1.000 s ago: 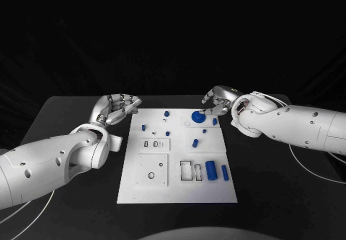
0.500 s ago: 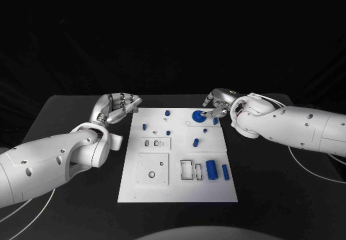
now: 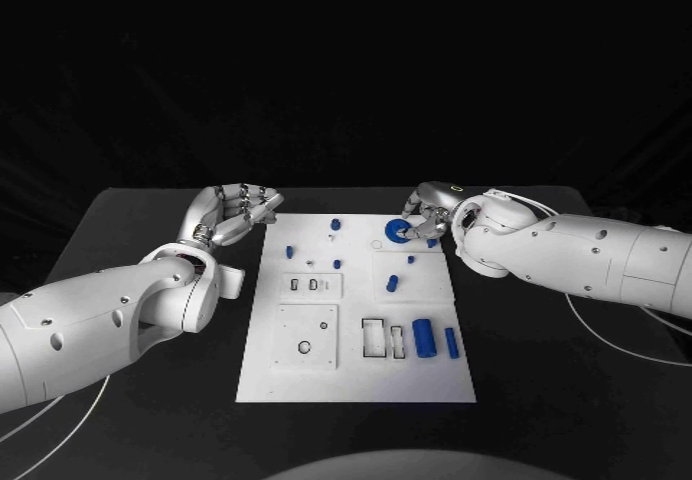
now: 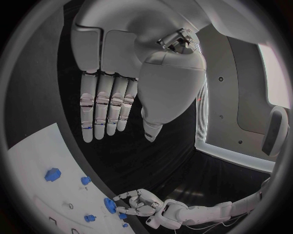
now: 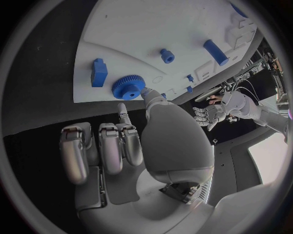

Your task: Assemble the parts on the task board

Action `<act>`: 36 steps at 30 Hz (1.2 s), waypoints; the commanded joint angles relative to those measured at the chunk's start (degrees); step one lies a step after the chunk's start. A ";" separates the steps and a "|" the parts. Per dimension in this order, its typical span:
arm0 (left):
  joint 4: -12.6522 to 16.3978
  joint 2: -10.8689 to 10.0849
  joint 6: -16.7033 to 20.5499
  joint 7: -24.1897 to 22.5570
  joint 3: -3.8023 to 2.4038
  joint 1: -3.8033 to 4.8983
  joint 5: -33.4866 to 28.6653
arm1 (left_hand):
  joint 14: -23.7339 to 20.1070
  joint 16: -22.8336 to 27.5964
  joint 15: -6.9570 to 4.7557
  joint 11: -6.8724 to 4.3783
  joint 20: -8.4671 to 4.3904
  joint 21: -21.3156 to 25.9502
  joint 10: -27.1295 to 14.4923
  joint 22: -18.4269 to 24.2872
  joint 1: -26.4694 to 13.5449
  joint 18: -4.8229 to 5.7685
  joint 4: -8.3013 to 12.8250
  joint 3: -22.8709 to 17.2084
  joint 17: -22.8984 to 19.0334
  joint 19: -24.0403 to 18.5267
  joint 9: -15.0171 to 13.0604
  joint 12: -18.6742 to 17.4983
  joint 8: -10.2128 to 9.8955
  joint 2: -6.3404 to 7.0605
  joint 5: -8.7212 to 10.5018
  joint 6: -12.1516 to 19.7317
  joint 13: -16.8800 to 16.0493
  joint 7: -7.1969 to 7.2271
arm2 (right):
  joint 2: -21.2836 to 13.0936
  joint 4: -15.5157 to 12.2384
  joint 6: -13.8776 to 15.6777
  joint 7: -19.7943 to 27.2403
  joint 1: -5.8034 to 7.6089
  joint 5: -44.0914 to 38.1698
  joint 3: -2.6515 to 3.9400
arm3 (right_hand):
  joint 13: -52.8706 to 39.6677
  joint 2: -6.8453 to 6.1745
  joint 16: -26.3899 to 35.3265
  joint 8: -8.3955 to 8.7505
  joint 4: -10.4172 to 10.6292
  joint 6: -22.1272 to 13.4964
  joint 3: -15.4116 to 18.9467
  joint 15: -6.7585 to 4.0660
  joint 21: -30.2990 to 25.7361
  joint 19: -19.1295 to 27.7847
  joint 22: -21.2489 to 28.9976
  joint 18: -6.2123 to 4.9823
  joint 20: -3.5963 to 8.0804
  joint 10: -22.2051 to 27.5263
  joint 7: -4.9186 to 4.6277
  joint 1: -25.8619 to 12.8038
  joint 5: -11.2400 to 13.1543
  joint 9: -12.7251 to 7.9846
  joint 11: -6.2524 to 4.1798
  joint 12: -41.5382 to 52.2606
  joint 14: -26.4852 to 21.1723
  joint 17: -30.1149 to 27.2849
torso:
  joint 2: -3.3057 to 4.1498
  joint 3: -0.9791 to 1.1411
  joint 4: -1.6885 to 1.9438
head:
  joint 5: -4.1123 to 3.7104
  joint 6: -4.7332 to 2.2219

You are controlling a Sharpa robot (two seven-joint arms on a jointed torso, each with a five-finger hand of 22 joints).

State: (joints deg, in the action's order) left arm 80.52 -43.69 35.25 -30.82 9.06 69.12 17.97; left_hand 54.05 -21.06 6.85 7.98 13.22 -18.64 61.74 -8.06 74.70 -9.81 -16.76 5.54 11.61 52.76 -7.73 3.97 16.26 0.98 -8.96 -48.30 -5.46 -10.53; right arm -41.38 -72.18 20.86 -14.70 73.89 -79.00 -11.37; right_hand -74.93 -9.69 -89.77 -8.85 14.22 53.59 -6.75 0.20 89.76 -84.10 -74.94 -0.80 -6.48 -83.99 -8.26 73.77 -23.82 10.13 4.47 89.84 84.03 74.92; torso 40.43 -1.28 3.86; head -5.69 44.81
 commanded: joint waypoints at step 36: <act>0.63 -0.76 -0.38 -0.53 -0.04 0.07 0.27 | -0.45 0.37 -0.15 0.12 -0.02 0.28 0.10 0.11 -0.05 -0.63 0.01 0.43 0.12 -0.41 -0.07 -0.17 -0.24 -0.73 -0.23 -0.50 -0.08 -0.09 | 2.16 1.89 -3.50 -2.27 -0.29 -1.23 0.02 | -15.07 1.60 -0.23 0.15 -3.17 1.37 -2.80 0.20 0.24 -5.90 -15.06 0.80 -0.37 -6.01 0.36 3.79 2.00 1.38 -0.06 0.16 5.97 15.08 | -0.01 0.05 -0.05 | 0.57 0.30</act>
State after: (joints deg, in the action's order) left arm 81.02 -44.53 35.29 -30.79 9.06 69.12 17.97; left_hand 53.84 -21.06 6.65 7.98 13.22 -18.64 61.74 -8.00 74.71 -9.80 -16.75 5.54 11.68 52.76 -7.73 3.97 16.27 0.98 -8.96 -48.30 -5.50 -10.53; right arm -39.35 -70.43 18.86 -16.29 73.71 -79.41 -11.29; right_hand -74.92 -8.17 -89.77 -8.62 11.44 54.58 -9.53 0.20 89.75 -83.89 -74.92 -0.80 -6.68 -83.99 -7.89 76.94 -22.06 11.43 4.46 89.84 84.03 74.90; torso 40.43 -1.24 3.82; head -5.13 45.05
